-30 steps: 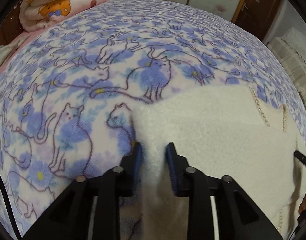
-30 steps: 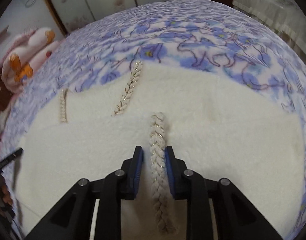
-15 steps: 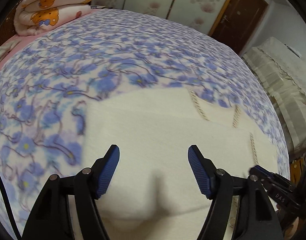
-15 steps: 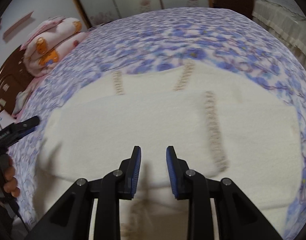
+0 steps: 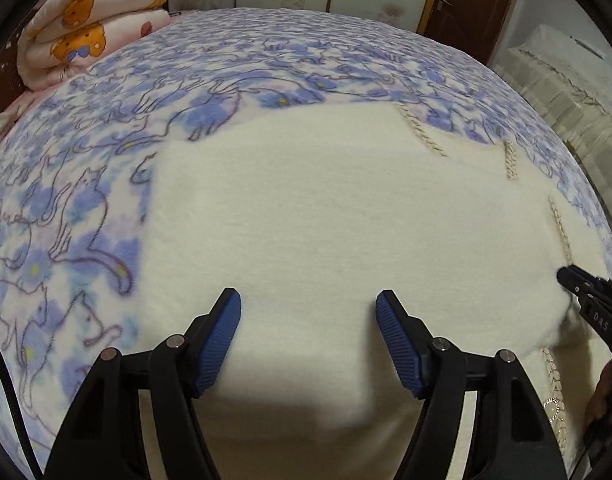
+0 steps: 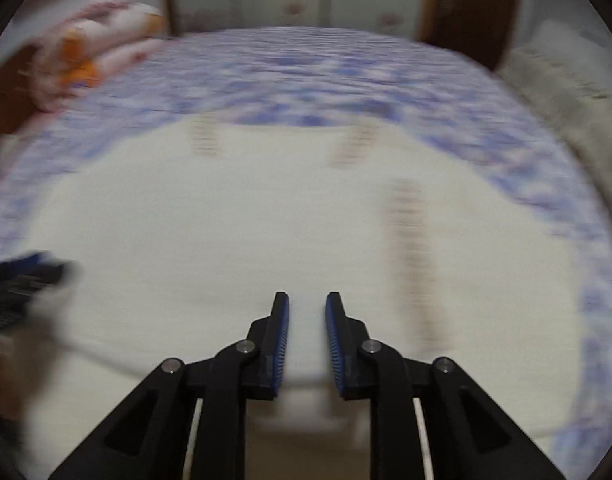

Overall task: Fold large clothes
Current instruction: 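Pinch the braided front placket with the right gripper and smooth it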

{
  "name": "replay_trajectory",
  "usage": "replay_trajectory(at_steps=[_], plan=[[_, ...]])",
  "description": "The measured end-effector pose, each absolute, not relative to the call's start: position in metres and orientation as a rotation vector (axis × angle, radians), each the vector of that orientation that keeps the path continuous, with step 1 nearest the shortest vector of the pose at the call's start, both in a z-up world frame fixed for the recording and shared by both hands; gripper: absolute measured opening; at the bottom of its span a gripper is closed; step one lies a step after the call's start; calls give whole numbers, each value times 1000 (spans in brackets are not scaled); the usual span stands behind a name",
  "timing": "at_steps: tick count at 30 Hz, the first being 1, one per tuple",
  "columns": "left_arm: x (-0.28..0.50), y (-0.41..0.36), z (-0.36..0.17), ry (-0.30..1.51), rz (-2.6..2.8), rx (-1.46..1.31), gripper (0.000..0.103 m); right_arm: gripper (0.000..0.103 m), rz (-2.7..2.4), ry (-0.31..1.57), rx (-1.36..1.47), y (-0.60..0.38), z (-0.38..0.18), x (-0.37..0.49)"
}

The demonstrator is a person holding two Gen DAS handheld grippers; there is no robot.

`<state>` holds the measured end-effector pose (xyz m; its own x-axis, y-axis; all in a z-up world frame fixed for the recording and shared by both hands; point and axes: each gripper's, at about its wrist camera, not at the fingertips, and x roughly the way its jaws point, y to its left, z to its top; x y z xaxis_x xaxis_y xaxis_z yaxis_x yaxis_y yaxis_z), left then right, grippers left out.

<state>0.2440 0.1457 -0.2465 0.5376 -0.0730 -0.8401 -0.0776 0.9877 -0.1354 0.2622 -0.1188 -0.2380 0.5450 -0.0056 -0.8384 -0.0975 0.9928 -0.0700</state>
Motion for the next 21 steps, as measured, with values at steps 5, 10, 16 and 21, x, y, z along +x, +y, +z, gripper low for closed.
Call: replay_trajectory(at_steps=[5,10,16,21], plan=[[244,152,-248,1009,-2,-155,69,0,124,1014,21,-156,-233,258],[246,146,-247,1023,31,-121,70,3,74,1015,-36,-140,-234,253],[246,149,-244,1049,21,-132,70,3,72,1025,27,-145,-230,250],[244,149,-239,1068,28,-134,70,3,74,1045,68,-148,-226,245]])
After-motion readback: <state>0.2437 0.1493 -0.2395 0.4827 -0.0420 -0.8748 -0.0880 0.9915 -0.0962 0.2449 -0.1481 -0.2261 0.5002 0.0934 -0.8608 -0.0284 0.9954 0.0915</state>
